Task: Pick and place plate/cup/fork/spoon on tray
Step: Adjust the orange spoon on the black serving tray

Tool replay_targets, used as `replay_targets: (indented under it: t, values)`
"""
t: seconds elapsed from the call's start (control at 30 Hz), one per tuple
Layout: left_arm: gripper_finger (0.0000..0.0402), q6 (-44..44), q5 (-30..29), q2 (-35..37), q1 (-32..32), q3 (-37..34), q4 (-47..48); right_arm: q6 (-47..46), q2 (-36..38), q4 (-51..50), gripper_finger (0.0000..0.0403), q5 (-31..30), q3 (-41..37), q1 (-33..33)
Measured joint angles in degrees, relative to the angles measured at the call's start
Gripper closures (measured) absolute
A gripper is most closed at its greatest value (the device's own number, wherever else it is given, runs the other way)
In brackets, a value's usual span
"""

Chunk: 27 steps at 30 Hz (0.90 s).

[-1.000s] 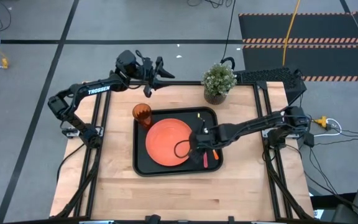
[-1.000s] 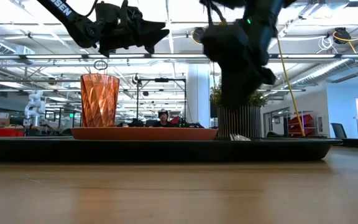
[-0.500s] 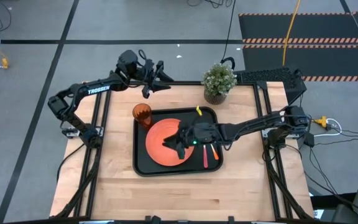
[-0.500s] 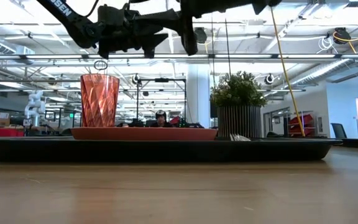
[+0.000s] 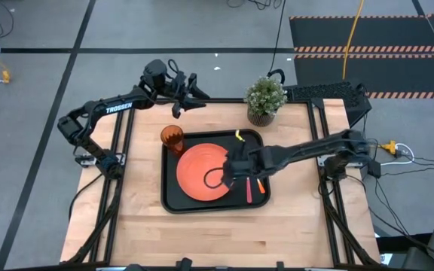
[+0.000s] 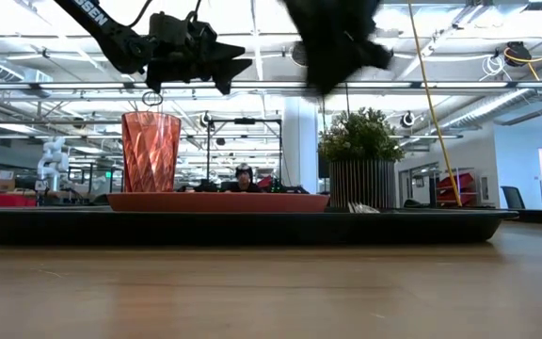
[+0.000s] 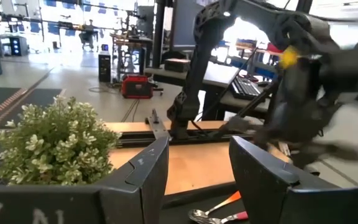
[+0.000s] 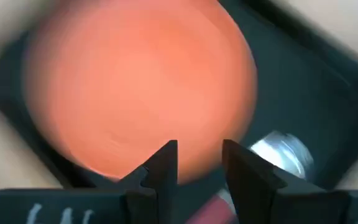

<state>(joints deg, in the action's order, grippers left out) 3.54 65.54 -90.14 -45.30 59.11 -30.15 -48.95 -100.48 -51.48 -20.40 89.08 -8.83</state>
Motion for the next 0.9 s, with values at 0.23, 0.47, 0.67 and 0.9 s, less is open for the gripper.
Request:
replay_targets:
  t: [0.23, 0.47, 0.67, 0.9]
  values:
    - [0.0229, -0.03, -0.01, 1.37, -0.33, 0.0, 0.47, -7.38, -8.76, -14.54, 0.0284, 7.5, -2.33, 1.0]
    - [0.0229, -1.74, 0.06, 1.96, -0.33, 0.02, 2.26, -8.38, -10.83, -15.83, 0.0284, 8.49, -3.04, 1.34]
    - [0.0229, -1.94, 0.11, 1.96, -0.35, 0.02, 3.61, -10.29, -10.78, -15.96, 0.0284, 8.51, -5.37, 2.09]
    - [0.0229, -1.96, 0.17, 1.96, -0.37, 0.02, 5.23, -10.17, -10.85, -9.84, 0.0284, 11.51, -10.06, 3.55]
